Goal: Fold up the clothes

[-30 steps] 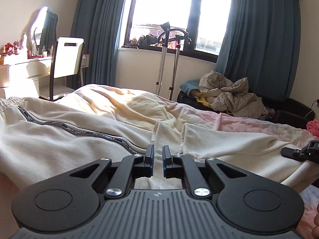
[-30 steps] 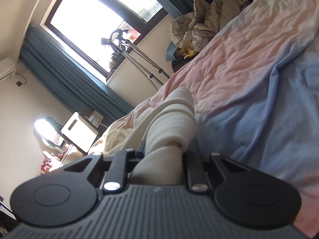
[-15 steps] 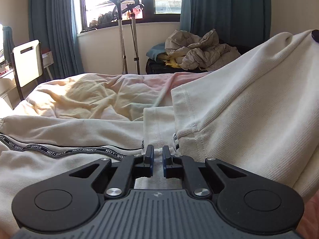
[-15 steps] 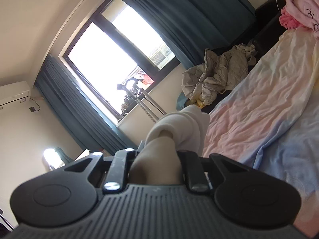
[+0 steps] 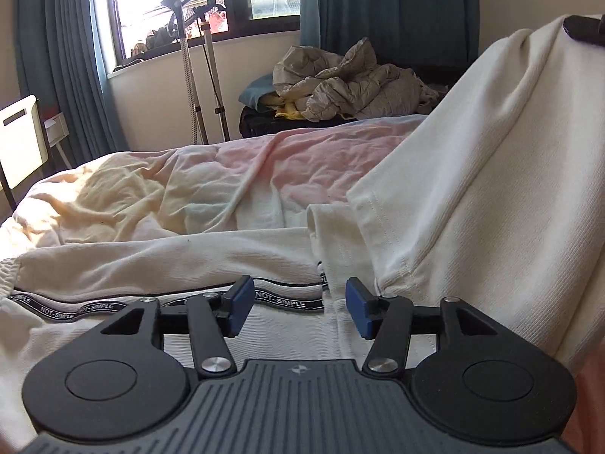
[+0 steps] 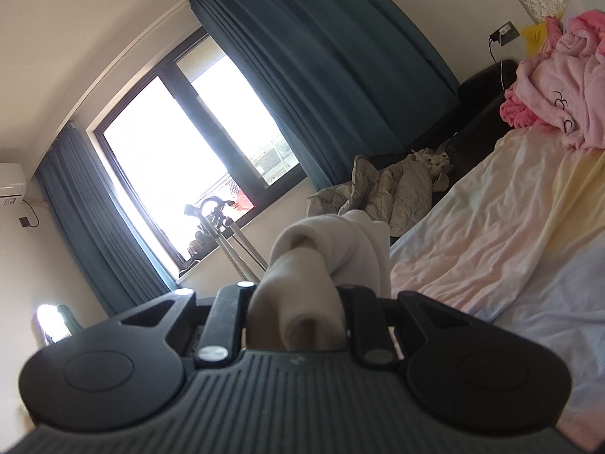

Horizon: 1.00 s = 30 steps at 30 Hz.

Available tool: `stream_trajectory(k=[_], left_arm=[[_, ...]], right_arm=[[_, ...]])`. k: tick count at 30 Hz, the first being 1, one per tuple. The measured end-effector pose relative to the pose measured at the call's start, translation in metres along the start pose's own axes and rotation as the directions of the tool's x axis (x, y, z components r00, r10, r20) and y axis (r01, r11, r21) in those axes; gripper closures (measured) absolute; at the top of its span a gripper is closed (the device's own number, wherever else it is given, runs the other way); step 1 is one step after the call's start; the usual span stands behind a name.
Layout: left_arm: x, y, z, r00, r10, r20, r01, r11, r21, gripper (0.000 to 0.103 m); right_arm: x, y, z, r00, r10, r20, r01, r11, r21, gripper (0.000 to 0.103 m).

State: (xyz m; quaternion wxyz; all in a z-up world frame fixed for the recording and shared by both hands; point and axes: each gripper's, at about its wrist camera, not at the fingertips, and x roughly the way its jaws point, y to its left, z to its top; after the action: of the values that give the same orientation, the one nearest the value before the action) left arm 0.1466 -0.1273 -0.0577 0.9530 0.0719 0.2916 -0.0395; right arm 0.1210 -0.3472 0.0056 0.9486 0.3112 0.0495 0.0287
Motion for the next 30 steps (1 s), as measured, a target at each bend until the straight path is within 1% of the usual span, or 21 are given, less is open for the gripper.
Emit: stream_trajectory(k=[2,4,5,6,7,11,13,14,16,17,19,20,21,22,24,26,27,28,29,30], left_arm=[[-0.025,0.034,0.004,1.0,0.025,0.014,-0.025,0.999,-0.022,0.034],[-0.05,0.066,0.004,0.997,0.079,0.022,-0.077,0.995,-0.059,0.033],[-0.064,0.082,0.003,0.994,0.108,0.026,-0.105,0.991,-0.081,0.031],[-0.079,0.1,0.003,0.99,0.135,0.038,-0.13,0.984,-0.119,0.026],[-0.091,0.117,0.002,0.987,0.154,0.055,-0.143,0.976,-0.166,0.024],[-0.131,0.173,0.002,0.97,0.201,0.135,-0.149,0.935,-0.322,0.024],[-0.151,0.198,0.007,0.955,0.218,0.203,-0.126,0.913,-0.387,0.024],[-0.158,0.208,0.008,0.945,0.229,0.234,-0.119,0.907,-0.404,0.024],[-0.169,0.224,0.006,0.928,0.253,0.272,-0.117,0.893,-0.434,0.024],[-0.174,0.233,0.003,0.924,0.251,0.287,-0.103,0.889,-0.445,0.024],[-0.18,0.251,-0.007,0.928,0.216,0.305,-0.054,0.886,-0.461,0.024],[-0.184,0.259,-0.013,0.925,0.222,0.31,-0.053,0.88,-0.473,0.024],[-0.188,0.271,-0.021,0.921,0.237,0.309,-0.055,0.865,-0.499,0.024],[-0.19,0.283,-0.028,0.919,0.248,0.306,-0.051,0.845,-0.533,0.024],[-0.192,0.305,-0.038,0.918,0.254,0.304,-0.028,0.807,-0.59,0.025],[-0.194,0.326,-0.048,0.91,0.279,0.307,-0.018,0.766,-0.643,0.025],[-0.194,0.333,-0.052,0.909,0.286,0.304,-0.014,0.748,-0.664,0.025],[-0.193,0.338,-0.054,0.911,0.286,0.297,-0.013,0.74,-0.672,0.025],[-0.19,0.34,-0.056,0.916,0.279,0.288,-0.016,0.742,-0.67,0.025],[-0.187,0.342,-0.057,0.921,0.272,0.278,-0.019,0.744,-0.668,0.025]], right_arm=[[0.004,0.009,-0.003,1.0,-0.016,-0.003,0.016,0.999,-0.046,0.083],[0.007,0.02,-0.007,1.0,-0.023,0.001,0.023,0.995,-0.096,0.083],[0.008,0.026,-0.009,1.0,-0.027,0.003,0.028,0.992,-0.121,0.083],[0.01,0.031,-0.011,0.999,-0.031,0.004,0.032,0.989,-0.146,0.083],[0.012,0.039,-0.014,0.999,-0.036,0.003,0.036,0.984,-0.174,0.083],[0.015,0.08,-0.033,0.999,-0.036,0.015,0.039,0.946,-0.321,0.083],[0.015,0.106,-0.049,1.0,-0.022,0.022,0.029,0.915,-0.403,0.083],[0.016,0.122,-0.058,1.0,-0.014,0.025,0.024,0.892,-0.45,0.083],[0.018,0.153,-0.079,1.0,-0.001,0.023,0.013,0.857,-0.514,0.083],[0.019,0.168,-0.09,1.0,0.006,0.02,0.006,0.842,-0.539,0.083],[0.023,0.201,-0.116,1.0,0.023,0.009,-0.013,0.812,-0.584,0.083],[0.024,0.216,-0.129,0.999,0.033,-0.001,-0.026,0.799,-0.6,0.083],[0.026,0.235,-0.145,0.999,0.047,-0.023,-0.051,0.784,-0.618,0.083],[0.027,0.252,-0.163,0.997,0.065,-0.045,-0.078,0.762,-0.643,0.084],[0.028,0.287,-0.203,0.99,0.104,-0.095,-0.141,0.704,-0.696,0.084],[0.029,0.313,-0.247,0.976,0.123,-0.18,-0.216,0.647,-0.731,0.084],[0.03,0.323,-0.271,0.965,0.124,-0.23,-0.257,0.618,-0.743,0.084],[0.032,0.33,-0.294,0.954,0.113,-0.278,-0.29,0.589,-0.755,0.084],[0.035,0.332,-0.316,0.942,0.092,-0.323,-0.317,0.564,-0.763,0.084],[0.037,0.332,-0.332,0.934,0.075,-0.348,-0.331,0.545,-0.77,0.084]])
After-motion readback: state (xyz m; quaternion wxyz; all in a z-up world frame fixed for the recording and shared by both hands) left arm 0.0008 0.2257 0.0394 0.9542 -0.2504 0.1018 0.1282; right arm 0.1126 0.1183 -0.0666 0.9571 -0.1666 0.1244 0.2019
